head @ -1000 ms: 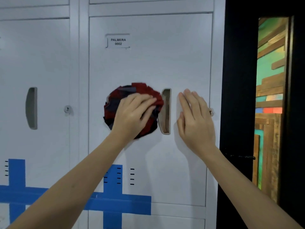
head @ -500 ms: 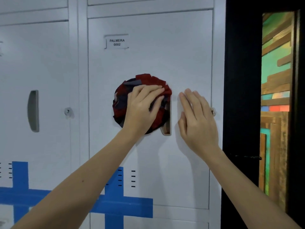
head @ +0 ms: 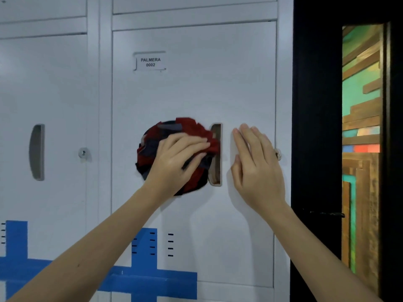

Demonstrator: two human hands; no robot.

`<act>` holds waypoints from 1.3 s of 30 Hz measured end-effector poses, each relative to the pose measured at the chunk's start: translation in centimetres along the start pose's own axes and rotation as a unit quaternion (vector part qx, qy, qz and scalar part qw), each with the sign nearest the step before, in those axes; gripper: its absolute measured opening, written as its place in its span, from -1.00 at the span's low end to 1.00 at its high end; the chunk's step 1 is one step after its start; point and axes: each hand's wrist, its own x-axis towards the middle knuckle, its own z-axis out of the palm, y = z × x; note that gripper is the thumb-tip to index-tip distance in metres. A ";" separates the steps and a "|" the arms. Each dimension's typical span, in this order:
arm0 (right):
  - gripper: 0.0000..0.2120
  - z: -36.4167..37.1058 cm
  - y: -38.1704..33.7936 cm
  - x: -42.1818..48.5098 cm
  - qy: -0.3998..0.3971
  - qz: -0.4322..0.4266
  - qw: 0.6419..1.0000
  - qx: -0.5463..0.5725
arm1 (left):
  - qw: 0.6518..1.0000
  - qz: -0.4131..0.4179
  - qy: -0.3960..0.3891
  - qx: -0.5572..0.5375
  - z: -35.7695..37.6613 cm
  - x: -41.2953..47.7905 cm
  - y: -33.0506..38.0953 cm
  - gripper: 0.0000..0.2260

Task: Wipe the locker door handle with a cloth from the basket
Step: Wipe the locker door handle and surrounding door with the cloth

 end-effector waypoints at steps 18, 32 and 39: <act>-0.59 -0.2 -0.2 0.0 -0.008 0.001 1.000 -0.014 | 0.997 -0.028 0.052 0.055 1.1 3.8 0.1 -0.86; -0.59 -0.1 0.0 -0.2 -0.013 0.001 1.000 0.007 | 0.997 -0.035 0.035 0.066 1.6 4.5 1.0 -0.86; -0.58 -0.1 0.0 0.0 -0.009 -0.002 1.000 0.008 | 0.996 -0.029 0.053 0.067 0.7 0.3 1.2 -0.85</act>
